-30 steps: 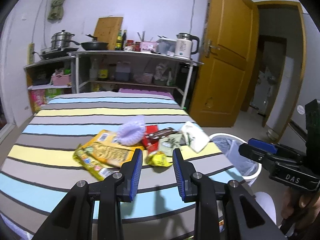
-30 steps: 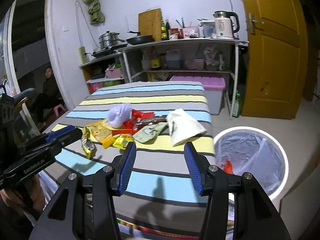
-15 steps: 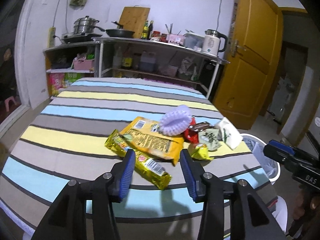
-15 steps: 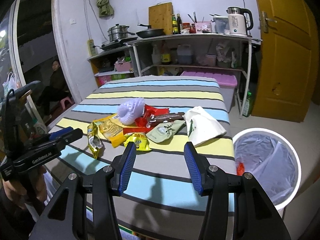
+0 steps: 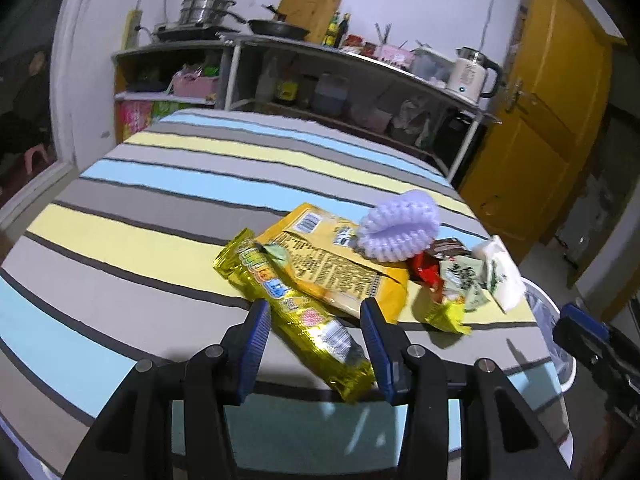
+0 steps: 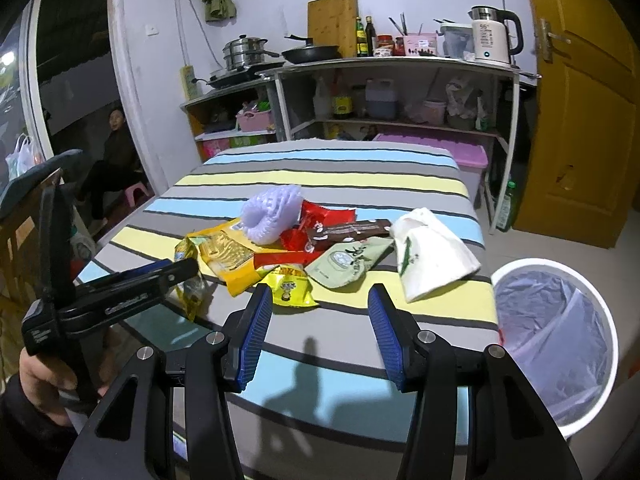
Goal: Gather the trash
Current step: 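Grasp the yellow snack stick wrapper with the left gripper while the right grasps the yellow snack packet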
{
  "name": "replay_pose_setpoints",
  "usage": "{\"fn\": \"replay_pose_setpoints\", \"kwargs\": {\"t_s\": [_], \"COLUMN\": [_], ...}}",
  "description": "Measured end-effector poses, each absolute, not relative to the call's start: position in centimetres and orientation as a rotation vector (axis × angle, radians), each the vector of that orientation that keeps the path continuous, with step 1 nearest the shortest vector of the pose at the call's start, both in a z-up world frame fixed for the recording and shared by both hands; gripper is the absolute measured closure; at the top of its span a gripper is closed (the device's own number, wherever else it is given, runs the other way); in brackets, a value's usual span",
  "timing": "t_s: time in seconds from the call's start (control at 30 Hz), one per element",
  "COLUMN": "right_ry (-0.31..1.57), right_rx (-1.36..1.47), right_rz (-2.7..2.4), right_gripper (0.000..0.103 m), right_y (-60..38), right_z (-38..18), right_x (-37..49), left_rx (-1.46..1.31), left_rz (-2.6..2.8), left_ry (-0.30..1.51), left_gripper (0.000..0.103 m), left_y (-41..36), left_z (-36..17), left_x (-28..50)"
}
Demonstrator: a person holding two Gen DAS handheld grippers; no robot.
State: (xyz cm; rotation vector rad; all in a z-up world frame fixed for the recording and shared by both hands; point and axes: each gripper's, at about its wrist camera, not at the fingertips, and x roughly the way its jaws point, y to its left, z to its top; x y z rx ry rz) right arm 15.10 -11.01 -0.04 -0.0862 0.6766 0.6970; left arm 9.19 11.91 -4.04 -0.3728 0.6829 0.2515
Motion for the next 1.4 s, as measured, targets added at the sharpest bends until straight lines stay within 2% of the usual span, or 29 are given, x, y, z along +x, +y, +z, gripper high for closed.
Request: {"fn": "replay_pose_setpoints", "kwargs": {"t_s": [0.17, 0.33, 0.4, 0.6, 0.73, 0.8, 1.0, 1.4], "right_ry": [0.69, 0.722, 0.742, 0.798, 0.843, 0.856, 0.848, 0.779], "right_rx": [-0.106, -0.128, -0.142, -0.157, -0.158, -0.161, -0.162, -0.121], "right_rz": [0.727, 0.757, 0.768, 0.785, 0.781, 0.78, 0.779, 0.791], "right_gripper": [0.052, 0.052, 0.052, 0.052, 0.052, 0.061, 0.064, 0.065], "right_y": [-9.4, -7.4, -6.5, -4.5, -3.9, -3.7, -3.8, -6.0], "right_z": [-0.8, -1.9, -2.5, -3.9, -4.6, -4.8, -4.5, -2.0], "right_x": [15.9, 17.1, 17.7, 19.2, 20.0, 20.1, 19.7, 17.0], "left_rx": [-0.38, -0.357, -0.355, -0.357, -0.36, -0.359, -0.36, -0.343], "left_rz": [0.264, 0.27, 0.271, 0.257, 0.25, 0.249, 0.255, 0.31], "left_ry": [0.729, 0.745, 0.745, 0.742, 0.738, 0.737, 0.726, 0.673], "left_gripper": [0.057, 0.071, 0.08, 0.09, 0.092, 0.093, 0.096, 0.099], "left_y": [12.3, 12.4, 12.5, 13.2, 13.7, 13.7, 13.8, 13.8], "left_z": [-5.3, -5.7, -5.7, -5.8, -5.8, -5.8, -5.6, -3.1], "left_x": [10.1, 10.0, 9.9, 9.3, 9.0, 8.8, 8.2, 5.7]}}
